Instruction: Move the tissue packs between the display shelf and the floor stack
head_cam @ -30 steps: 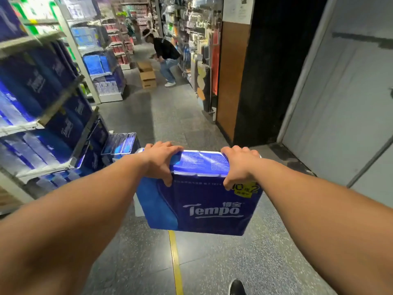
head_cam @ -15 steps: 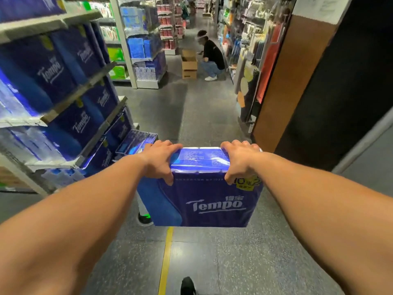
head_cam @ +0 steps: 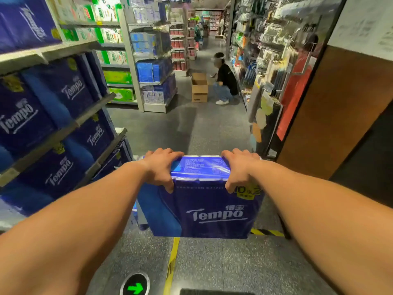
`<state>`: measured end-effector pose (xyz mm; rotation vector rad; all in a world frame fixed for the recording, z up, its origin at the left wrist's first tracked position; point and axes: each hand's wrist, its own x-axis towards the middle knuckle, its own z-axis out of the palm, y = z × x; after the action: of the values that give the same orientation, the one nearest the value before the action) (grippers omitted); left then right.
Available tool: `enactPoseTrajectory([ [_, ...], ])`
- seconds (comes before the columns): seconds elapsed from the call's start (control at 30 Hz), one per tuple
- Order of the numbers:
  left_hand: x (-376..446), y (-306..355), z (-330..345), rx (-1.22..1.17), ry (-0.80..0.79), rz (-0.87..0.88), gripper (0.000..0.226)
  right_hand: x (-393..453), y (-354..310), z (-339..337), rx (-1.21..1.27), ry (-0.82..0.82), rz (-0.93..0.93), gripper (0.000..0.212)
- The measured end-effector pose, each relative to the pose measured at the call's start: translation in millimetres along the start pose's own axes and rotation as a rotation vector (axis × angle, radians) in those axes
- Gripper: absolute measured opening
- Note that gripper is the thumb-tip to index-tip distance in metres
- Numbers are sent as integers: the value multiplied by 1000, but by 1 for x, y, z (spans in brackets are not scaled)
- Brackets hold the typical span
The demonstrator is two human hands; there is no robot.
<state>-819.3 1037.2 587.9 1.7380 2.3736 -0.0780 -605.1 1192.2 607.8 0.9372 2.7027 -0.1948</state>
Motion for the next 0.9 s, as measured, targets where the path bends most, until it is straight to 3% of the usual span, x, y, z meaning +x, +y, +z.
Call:
enactPoseTrajectory([
  [0.17, 108, -50, -19, -65, -19, -86, 115, 135, 27, -40, -10, -23, -83, 102],
  [0.33, 187, -111, -43, -79, 20, -282, 119, 276, 21, -98, -73, -23, -243, 105],
  [0.67, 254, -262, -124, -130, 100, -704, 121, 508, -89, -227, -179, -14, -645, 108],
  [0.9, 300, -363, -225, -99, 229, -869, 120, 632, -162, -338, -147, 107, -850, 113],
])
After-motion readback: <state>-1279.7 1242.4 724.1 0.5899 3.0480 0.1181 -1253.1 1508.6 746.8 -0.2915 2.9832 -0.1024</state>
